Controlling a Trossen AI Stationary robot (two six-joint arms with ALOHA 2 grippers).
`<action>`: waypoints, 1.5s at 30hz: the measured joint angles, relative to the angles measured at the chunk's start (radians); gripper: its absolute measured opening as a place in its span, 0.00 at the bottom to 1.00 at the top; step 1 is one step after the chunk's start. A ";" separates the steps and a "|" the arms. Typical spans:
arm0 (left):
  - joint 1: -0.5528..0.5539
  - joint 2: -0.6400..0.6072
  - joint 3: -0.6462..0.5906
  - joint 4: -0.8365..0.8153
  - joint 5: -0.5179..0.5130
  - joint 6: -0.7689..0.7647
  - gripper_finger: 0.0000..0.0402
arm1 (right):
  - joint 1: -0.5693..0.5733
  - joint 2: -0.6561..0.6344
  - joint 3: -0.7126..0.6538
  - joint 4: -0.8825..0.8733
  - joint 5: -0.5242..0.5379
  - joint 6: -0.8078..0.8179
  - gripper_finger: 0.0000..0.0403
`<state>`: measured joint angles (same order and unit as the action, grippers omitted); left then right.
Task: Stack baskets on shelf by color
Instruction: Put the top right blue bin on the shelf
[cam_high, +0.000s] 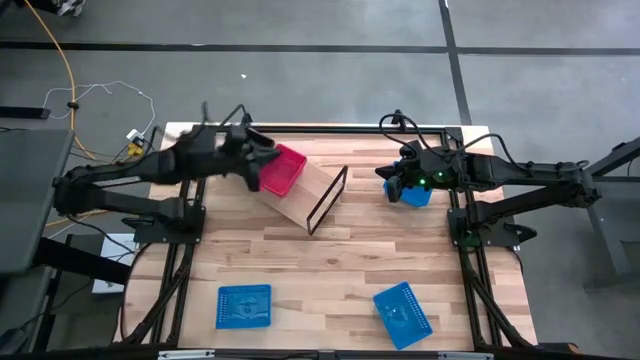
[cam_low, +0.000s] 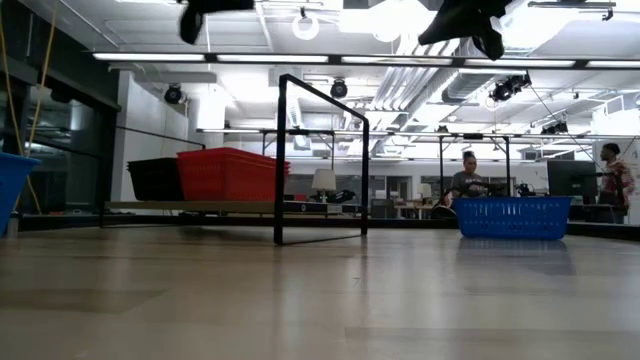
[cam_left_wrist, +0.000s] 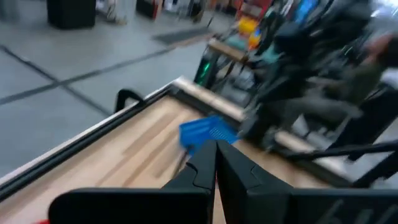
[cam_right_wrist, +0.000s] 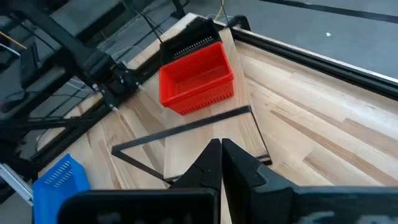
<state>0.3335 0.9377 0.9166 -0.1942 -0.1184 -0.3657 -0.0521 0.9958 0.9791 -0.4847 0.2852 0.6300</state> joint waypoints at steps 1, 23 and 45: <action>-0.036 -0.036 -0.034 0.029 -0.038 -0.024 0.00 | 0.000 0.000 0.000 0.013 0.000 0.000 0.00; -0.388 -0.366 -0.313 0.347 -0.436 -0.103 0.00 | -0.279 0.052 -0.126 -0.716 -0.125 0.537 0.56; -0.388 -0.365 -0.313 0.341 -0.436 -0.129 0.00 | -0.275 0.052 -0.504 -0.329 0.050 0.899 0.35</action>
<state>-0.0544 0.5728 0.6037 0.1466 -0.5544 -0.4942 -0.3275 1.0481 0.4751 -0.8135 0.3347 1.5288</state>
